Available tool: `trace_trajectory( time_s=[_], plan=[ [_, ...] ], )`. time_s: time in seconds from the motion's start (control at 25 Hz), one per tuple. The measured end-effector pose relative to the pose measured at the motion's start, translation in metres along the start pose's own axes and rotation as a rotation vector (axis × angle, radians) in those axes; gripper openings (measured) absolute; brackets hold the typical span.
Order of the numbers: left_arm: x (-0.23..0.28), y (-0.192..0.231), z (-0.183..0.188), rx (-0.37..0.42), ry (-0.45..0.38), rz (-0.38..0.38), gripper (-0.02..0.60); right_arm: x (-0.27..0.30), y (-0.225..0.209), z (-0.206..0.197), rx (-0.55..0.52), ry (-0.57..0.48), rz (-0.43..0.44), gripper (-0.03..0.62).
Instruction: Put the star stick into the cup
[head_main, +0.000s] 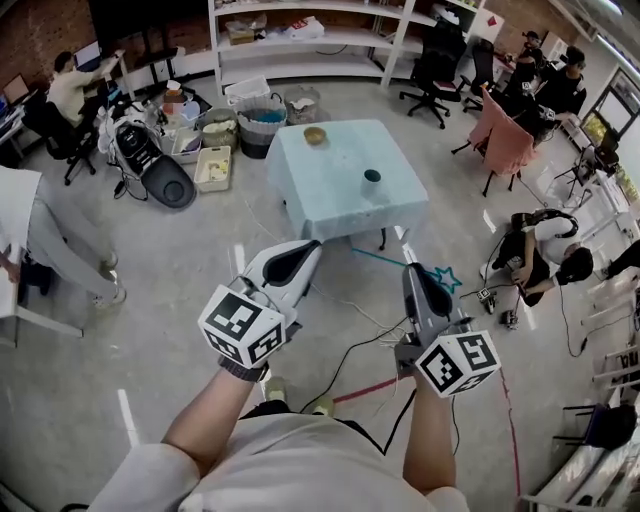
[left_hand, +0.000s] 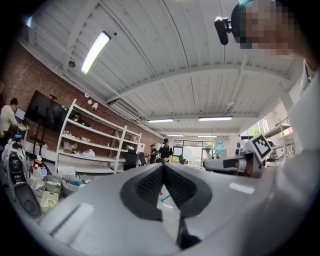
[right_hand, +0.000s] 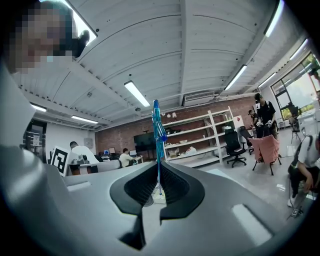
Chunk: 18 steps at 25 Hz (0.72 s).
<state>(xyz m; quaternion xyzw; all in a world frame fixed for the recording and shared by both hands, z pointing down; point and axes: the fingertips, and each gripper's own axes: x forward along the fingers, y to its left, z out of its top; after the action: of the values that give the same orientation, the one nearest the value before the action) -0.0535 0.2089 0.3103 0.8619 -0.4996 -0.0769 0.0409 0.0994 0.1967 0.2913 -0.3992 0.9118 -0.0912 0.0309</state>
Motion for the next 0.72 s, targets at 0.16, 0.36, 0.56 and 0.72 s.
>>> trace_trajectory(
  time_s=[0.16, 0.36, 0.56, 0.72],
  plan=[
    [-0.009, 0.029, -0.001, -0.015, 0.017, 0.000, 0.006, 0.020, 0.014, -0.007, 0.011, 0.013, -0.026, 0.028],
    [-0.014, 0.056, -0.002, -0.009, 0.023, -0.030, 0.006, 0.043, 0.027, -0.015, 0.007, -0.003, -0.059, 0.026],
    [-0.021, 0.070, 0.002, -0.014, 0.028, -0.059, 0.006, 0.051, 0.038, -0.017, 0.002, -0.023, -0.091, 0.028],
    [-0.028, 0.080, 0.003, -0.027, 0.021, -0.059, 0.006, 0.053, 0.046, -0.017, -0.009, -0.027, -0.097, 0.026]
  ],
)
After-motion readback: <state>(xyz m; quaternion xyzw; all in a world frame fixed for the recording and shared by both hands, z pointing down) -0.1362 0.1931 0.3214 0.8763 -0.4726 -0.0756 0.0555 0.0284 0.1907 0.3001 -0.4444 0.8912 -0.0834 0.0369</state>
